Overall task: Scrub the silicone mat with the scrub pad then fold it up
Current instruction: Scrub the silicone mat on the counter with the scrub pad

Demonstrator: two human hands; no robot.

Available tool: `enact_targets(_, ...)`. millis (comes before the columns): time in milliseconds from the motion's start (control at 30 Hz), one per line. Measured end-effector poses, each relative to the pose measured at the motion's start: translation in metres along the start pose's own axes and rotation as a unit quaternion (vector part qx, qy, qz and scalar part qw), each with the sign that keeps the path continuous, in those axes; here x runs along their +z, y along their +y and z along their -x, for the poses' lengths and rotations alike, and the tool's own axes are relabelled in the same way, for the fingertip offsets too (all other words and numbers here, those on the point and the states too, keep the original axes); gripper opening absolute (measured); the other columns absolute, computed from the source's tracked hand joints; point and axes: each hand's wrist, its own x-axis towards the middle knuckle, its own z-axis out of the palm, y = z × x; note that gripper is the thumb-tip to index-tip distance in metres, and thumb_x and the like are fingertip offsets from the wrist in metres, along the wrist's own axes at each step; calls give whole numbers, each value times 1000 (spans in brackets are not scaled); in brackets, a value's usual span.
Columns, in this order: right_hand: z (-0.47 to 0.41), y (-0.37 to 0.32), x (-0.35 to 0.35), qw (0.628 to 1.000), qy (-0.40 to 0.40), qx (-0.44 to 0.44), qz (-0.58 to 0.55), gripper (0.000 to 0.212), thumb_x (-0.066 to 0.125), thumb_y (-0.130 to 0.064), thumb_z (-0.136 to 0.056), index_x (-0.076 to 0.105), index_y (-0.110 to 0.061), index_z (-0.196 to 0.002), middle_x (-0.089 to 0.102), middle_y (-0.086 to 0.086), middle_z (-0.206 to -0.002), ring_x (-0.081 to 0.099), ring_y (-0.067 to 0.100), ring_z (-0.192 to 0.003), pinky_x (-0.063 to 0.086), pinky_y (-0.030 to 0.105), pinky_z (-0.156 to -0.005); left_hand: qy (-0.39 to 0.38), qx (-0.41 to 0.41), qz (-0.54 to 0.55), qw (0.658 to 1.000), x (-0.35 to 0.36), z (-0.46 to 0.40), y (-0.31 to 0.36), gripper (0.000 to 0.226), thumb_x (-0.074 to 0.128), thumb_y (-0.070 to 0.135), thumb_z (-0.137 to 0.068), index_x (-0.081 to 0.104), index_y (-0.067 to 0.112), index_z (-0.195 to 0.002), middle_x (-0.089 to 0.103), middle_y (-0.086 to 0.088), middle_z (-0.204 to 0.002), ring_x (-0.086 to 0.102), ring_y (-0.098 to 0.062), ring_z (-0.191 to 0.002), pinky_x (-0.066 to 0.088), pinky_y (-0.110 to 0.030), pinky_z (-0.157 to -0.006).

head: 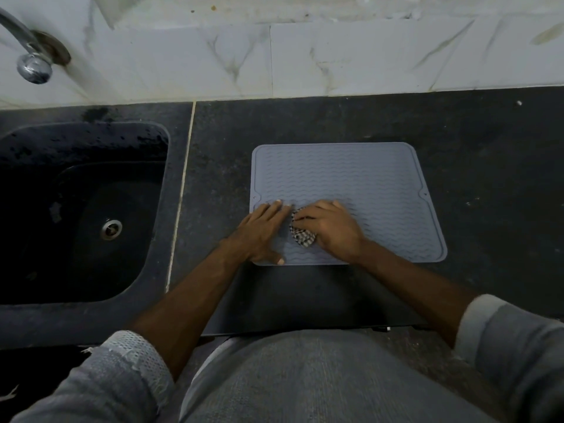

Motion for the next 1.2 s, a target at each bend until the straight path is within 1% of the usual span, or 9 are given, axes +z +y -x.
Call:
enact_targets(100, -15, -5, 7, 999, -40, -20, 20, 39, 63, -13, -80, 63, -21, -118, 59, -1, -127, 47, 26, -116, 28, 39, -89, -2, -5, 10, 1000, 4, 0, -2, 131, 78, 59, -63, -11, 19, -151, -12, -2, -160, -9, -25, -146, -4, -35, -113)
enact_targets(300, 14, 32, -1, 996, -66, -27, 47, 45, 72, -17, -72, 65, -20, -116, 62, 1, -124, 53, 29, -114, 36, 42, -85, -14, -10, 21, 1000, 3, 0, -4, 130, 79, 55, -65, -13, 20, -150, -15, -1, -159, -12, -24, -145, -1, -37, -113)
enact_targets(433, 23, 49, -11, 994, -80, -4, 70, 41, 69, -19, -75, 65, -21, -116, 61, -1, -124, 50, 27, -115, 29, 38, -86, -22, -18, 11, 1000, 1, 0, -2, 130, 79, 53, -66, -13, 20, -151, -16, -1, -159, -13, -24, -145, 1, -41, -115)
enact_targets(567, -8, 22, -7, 997, -52, -26, 59, 38, 67, -17, -79, 64, -23, -116, 60, -4, -125, 48, 24, -115, 29, 39, -89, -31, -25, 2, 999, 0, -3, 2, 131, 80, 53, -64, -13, 20, -150, -15, -1, -159, -13, -26, -145, 3, -45, -116)
enact_targets(700, -16, -4, 12, 996, -71, -24, 45, 35, 53, -23, -90, 57, -29, -124, 52, -10, -133, 39, 18, -123, 23, 36, -94, -29, -26, -9, 999, 0, -4, 4, 132, 80, 54, -64, -13, 19, -150, -14, -2, -159, -13, -27, -145, 2, -44, -116)
enact_targets(833, 20, 30, 2, 997, -67, 4, 42, 39, 56, -17, -87, 57, -25, -126, 54, -6, -133, 42, 21, -123, 27, 38, -94, -33, -26, 6, 999, 0, -2, 2, 130, 80, 50, -66, -15, 20, -150, -17, -1, -159, -15, -26, -145, 2, -45, -115)
enact_targets(933, 35, 44, -7, 997, -56, 27, 37, 36, 62, -13, -83, 63, -22, -118, 61, -4, -124, 49, 24, -117, 30, 38, -88, -34, -28, 2, 999, -1, -2, 3, 130, 80, 49, -67, -16, 21, -149, -18, -1, -158, -15, -25, -145, 2, -44, -115)
enact_targets(1100, 8, 22, -3, 999, -34, 29, 14, 30, 62, -18, -84, 65, -23, -114, 63, -4, -120, 48, 23, -114, 26, 36, -88, -33, -29, -2, 999, -1, -4, 5, 131, 81, 49, -65, -15, 20, -150, -16, -2, -159, -14, -27, -145, 3, -44, -116)
enact_targets(1200, -10, 4, 8, 998, -56, 18, 24, 32, 59, -20, -85, 62, -26, -116, 61, -7, -123, 44, 21, -117, 26, 37, -91, -30, -28, -14, 999, 0, -4, 5, 132, 81, 51, -64, -14, 19, -150, -14, -3, -159, -13, -27, -145, 2, -43, -116)
